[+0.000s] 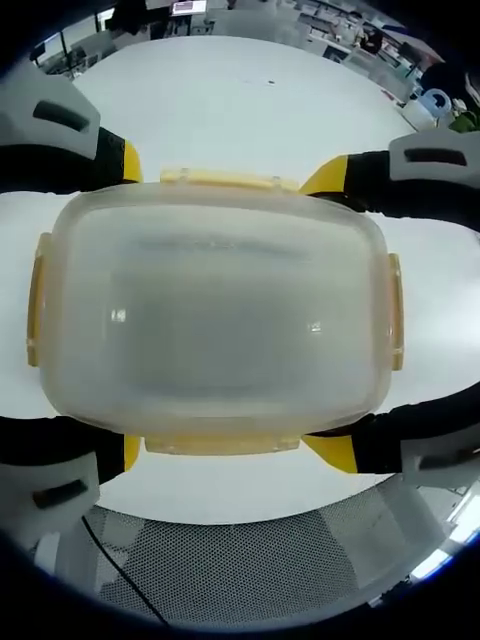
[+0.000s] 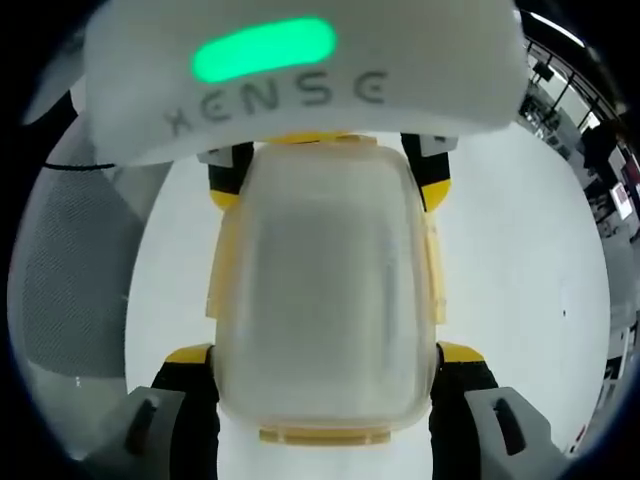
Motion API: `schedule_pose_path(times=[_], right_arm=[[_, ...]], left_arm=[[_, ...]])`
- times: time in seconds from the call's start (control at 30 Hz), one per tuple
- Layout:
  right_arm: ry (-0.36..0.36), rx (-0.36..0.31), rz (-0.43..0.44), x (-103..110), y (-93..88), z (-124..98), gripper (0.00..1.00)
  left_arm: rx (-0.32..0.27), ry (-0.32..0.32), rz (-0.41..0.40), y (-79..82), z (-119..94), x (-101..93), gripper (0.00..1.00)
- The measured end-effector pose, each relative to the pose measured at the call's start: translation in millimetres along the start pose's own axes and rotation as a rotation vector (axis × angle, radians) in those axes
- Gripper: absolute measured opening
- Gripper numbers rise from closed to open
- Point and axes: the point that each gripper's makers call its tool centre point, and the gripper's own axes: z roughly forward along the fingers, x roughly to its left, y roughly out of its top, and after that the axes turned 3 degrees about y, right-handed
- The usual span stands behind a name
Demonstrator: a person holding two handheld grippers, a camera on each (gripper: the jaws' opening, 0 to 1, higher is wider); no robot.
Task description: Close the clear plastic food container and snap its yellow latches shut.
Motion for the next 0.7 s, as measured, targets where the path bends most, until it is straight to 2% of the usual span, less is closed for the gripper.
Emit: schedule_pose_path(times=[0.7], right_arm=[[-0.004,-0.001,0.01,-24,-1.9,-2,0.88]], left_arm=[[0.004,-0.001,0.012,0.3,4,24.5,0.95]])
